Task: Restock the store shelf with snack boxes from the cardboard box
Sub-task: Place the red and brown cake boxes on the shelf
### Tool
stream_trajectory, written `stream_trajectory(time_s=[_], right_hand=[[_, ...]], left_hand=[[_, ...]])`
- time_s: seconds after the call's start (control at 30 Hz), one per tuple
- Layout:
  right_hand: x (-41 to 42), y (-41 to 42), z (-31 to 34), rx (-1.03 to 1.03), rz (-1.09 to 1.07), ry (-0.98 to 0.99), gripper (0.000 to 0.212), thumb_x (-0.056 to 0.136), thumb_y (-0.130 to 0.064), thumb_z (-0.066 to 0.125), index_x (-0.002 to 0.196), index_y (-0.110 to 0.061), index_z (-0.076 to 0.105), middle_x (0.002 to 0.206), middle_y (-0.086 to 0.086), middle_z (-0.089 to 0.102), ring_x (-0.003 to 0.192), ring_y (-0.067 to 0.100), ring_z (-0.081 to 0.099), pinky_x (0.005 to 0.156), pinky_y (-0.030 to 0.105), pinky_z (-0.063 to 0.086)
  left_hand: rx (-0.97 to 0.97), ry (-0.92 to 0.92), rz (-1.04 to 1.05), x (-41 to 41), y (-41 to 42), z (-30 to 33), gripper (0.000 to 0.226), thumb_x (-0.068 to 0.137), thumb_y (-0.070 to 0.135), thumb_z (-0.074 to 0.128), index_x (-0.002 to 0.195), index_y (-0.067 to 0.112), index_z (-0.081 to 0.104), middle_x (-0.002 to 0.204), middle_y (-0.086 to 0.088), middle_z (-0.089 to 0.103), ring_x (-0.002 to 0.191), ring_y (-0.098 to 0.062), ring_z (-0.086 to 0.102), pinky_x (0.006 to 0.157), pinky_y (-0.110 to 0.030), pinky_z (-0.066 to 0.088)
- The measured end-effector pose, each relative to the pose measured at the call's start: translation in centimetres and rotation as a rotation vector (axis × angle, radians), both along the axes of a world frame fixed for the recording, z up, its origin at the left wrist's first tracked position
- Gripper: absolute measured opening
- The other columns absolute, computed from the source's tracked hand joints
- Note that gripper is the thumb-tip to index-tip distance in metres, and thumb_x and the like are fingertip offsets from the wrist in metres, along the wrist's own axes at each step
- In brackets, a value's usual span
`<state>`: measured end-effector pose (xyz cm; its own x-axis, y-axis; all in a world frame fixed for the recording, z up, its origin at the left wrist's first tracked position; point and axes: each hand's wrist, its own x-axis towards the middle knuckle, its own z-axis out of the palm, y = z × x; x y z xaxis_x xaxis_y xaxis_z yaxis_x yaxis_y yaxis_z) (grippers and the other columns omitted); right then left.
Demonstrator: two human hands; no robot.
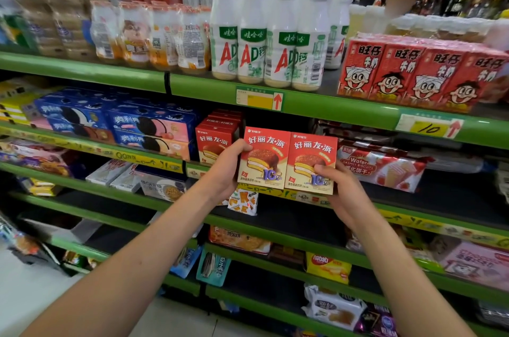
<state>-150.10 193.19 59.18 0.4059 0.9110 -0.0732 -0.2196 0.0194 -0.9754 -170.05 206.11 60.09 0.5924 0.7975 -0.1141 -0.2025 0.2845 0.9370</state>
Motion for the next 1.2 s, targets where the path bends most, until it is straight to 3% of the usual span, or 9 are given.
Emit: stream_trajectory(time_s=[0.13, 0.5, 0.63, 0.83, 0.97, 1.2], right_hand=[[0.07, 0.19, -0.04, -0.001, -0.008, 0.008, 0.031, 0.088, -0.019, 0.066, 0.118, -0.017, 0.06, 0.106, 0.006, 0.076, 0.094, 0.023, 0.073, 0.079, 0.033, 0.052], [0.4, 0.2, 0.23, 0.015, 0.0, 0.065, 0.02, 0.095, -0.027, 0.058, 0.113, -0.017, 0.057, 0.106, 0.007, 0.075, 0.094, 0.022, 0.073, 0.069, 0.024, 0.055], [0.37, 0.36, 0.25, 0.038, -0.004, 0.098, 0.018, 0.095, -0.025, 0.058, 0.111, -0.016, 0.058, 0.102, 0.006, 0.076, 0.09, 0.021, 0.074, 0.063, 0.022, 0.057], [0.27, 0.51, 0.58, 0.057, 0.013, 0.102, 0.039, 0.085, -0.027, 0.066, 0.12, -0.014, 0.057, 0.105, 0.006, 0.076, 0.093, 0.022, 0.074, 0.066, 0.024, 0.058], [0.32, 0.7, 0.66, 0.05, 0.02, 0.099, 0.039, 0.091, -0.022, 0.063, 0.128, -0.01, 0.054, 0.105, 0.007, 0.075, 0.094, 0.023, 0.073, 0.067, 0.025, 0.058], [0.41, 1.0, 0.88, 0.058, 0.033, 0.105, 0.037, 0.092, -0.02, 0.062, 0.127, -0.01, 0.055, 0.107, 0.008, 0.075, 0.097, 0.025, 0.073, 0.068, 0.026, 0.058]], left_hand=[[-0.012, -0.008, 0.003, 0.14, 0.25, -0.07, 0.019, 0.094, 0.026, 0.052, 0.107, 0.013, 0.057, 0.109, -0.015, 0.065, 0.1, -0.032, 0.066, 0.102, -0.052, 0.045], [-0.026, -0.019, -0.001, 0.34, 0.29, 0.21, 0.022, 0.094, 0.027, 0.052, 0.109, 0.013, 0.059, 0.109, -0.014, 0.068, 0.104, -0.033, 0.067, 0.102, -0.052, 0.046], [-0.036, -0.023, 0.008, 0.36, 0.59, 0.07, 0.022, 0.093, 0.027, 0.053, 0.11, 0.013, 0.059, 0.112, -0.015, 0.067, 0.117, -0.04, 0.061, 0.106, -0.055, 0.043], [-0.018, -0.035, -0.027, 0.31, 0.65, 0.44, 0.02, 0.095, 0.026, 0.051, 0.109, 0.014, 0.059, 0.104, -0.011, 0.071, 0.097, -0.029, 0.07, 0.091, -0.045, 0.054], [-0.02, -0.034, -0.023, 0.33, 0.82, 0.38, 0.024, 0.094, 0.026, 0.052, 0.113, 0.013, 0.058, 0.111, -0.014, 0.069, 0.107, -0.034, 0.067, 0.099, -0.05, 0.051], [-0.024, -0.058, -0.028, 0.44, 1.03, 0.35, 0.024, 0.094, 0.024, 0.055, 0.115, 0.013, 0.058, 0.11, -0.015, 0.072, 0.104, -0.037, 0.069, 0.093, -0.05, 0.054]])
